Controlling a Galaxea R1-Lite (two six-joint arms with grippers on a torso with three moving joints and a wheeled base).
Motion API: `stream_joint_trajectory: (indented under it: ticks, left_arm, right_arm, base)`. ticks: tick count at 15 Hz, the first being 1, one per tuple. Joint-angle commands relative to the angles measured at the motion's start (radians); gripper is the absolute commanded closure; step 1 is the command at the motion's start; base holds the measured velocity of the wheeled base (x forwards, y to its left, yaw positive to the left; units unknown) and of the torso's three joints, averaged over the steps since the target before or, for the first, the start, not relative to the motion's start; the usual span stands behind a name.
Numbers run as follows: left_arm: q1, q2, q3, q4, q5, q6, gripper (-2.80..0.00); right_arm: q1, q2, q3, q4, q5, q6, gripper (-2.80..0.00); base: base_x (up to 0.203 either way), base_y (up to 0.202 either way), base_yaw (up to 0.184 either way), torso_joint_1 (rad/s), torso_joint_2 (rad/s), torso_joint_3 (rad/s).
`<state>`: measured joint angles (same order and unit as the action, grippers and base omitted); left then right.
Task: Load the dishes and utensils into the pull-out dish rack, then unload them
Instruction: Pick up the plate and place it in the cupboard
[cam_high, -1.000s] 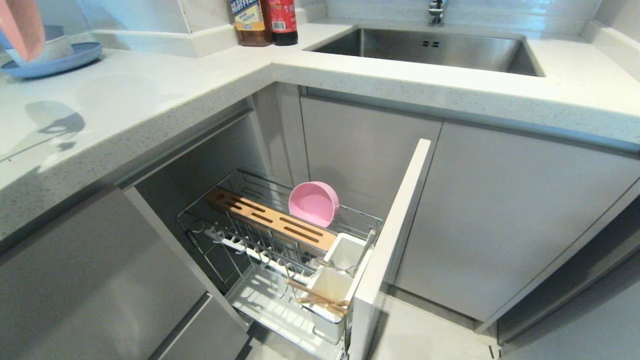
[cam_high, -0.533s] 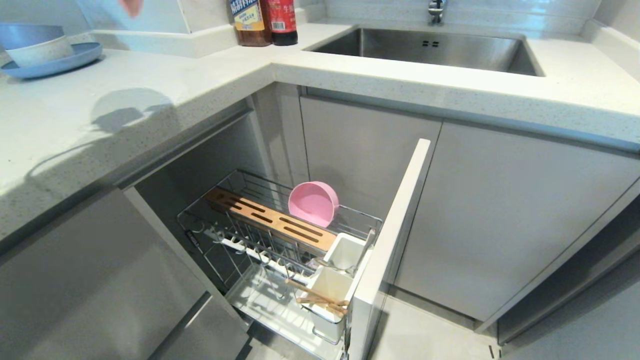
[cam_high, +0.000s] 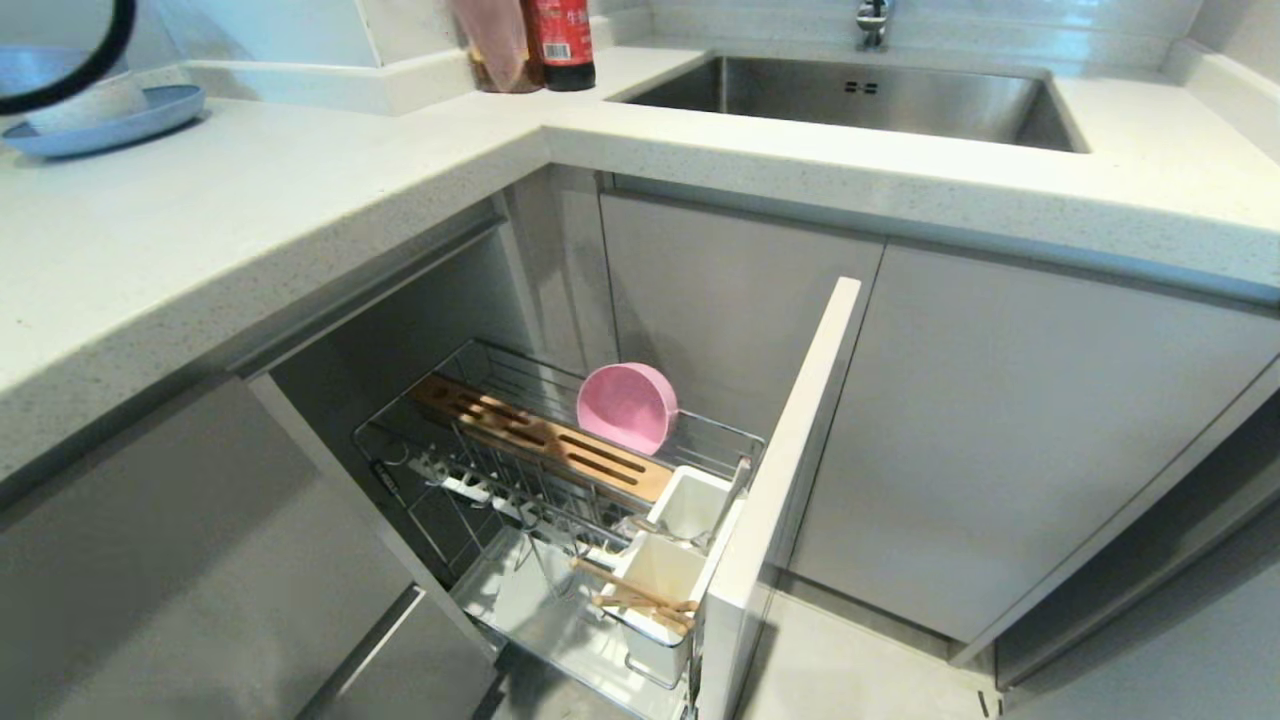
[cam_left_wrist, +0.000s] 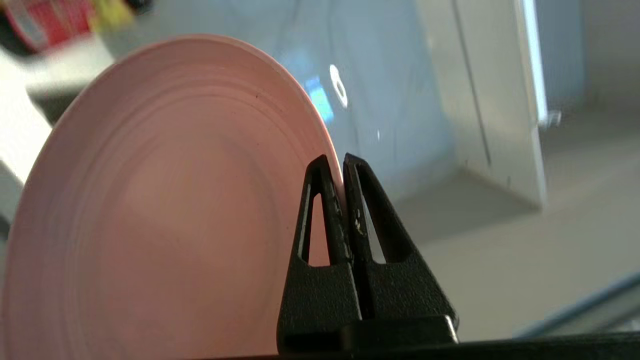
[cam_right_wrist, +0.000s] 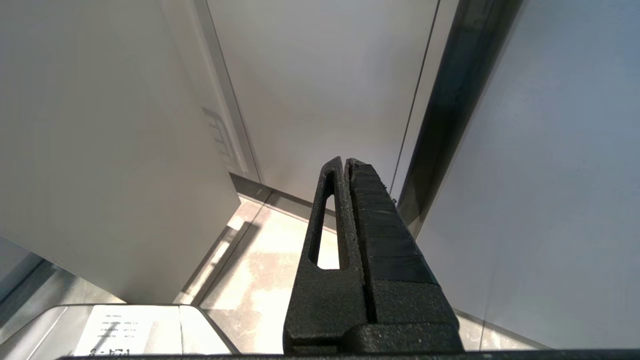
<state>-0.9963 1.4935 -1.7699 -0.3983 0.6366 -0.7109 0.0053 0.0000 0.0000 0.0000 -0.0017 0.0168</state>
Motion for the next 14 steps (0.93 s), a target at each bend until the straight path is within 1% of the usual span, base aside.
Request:
stream_joint_trajectory:
  ticks: [1,3,5,7,9,11,13,14]
  left_arm:
    - [-0.037,0.033,0.045,-0.057,0.017,0.000,0.00]
    - [-0.041,0.088,0.054,-0.080,0.046,0.000,0.00]
    - [-0.049,0.160,0.067,-0.084,0.098,-0.002,0.00]
    - [-0.033,0.212,0.114,-0.084,0.154,-0.009,0.00]
    - [-0.023,0.226,0.135,-0.077,0.214,-0.003,0.00]
    - [-0.021,0.226,0.188,-0.067,0.267,-0.003,0.00]
    - [-0.008,0.234,0.252,-0.059,0.321,-0.014,0.00]
    - [0.007,0.248,0.271,-0.058,0.334,-0.039,0.00]
  right_arm:
    - [0.001,0.000,0.002,0.000,0.000,0.000,0.00]
    - [0.001,0.000,0.002,0.000,0.000,0.000,0.00]
    - [0.001,0.000,0.002,0.000,0.000,0.000,0.00]
    - [0.001,0.000,0.002,0.000,0.000,0.000,0.00]
    - [0.001,0.000,0.002,0.000,0.000,0.000,0.00]
    - [0.001,0.000,0.002,0.000,0.000,0.000,0.00]
    - [0.001,0.000,0.002,0.000,0.000,0.000,0.00]
    - [0.001,0.000,0.002,0.000,0.000,0.000,0.00]
  base:
    - [0.000,0.000,0.000,0.000,0.00,0.000]
    - [0.000,0.000,0.000,0.000,0.00,0.000]
    - [0.000,0.000,0.000,0.000,0.00,0.000]
    - [0.000,0.000,0.000,0.000,0.00,0.000]
    - [0.000,0.000,0.000,0.000,0.00,0.000]
    - [0.000,0.000,0.000,0.000,0.00,0.000]
    - [0.000,0.000,0.000,0.000,0.00,0.000]
    - [0.000,0.000,0.000,0.000,0.00,0.000]
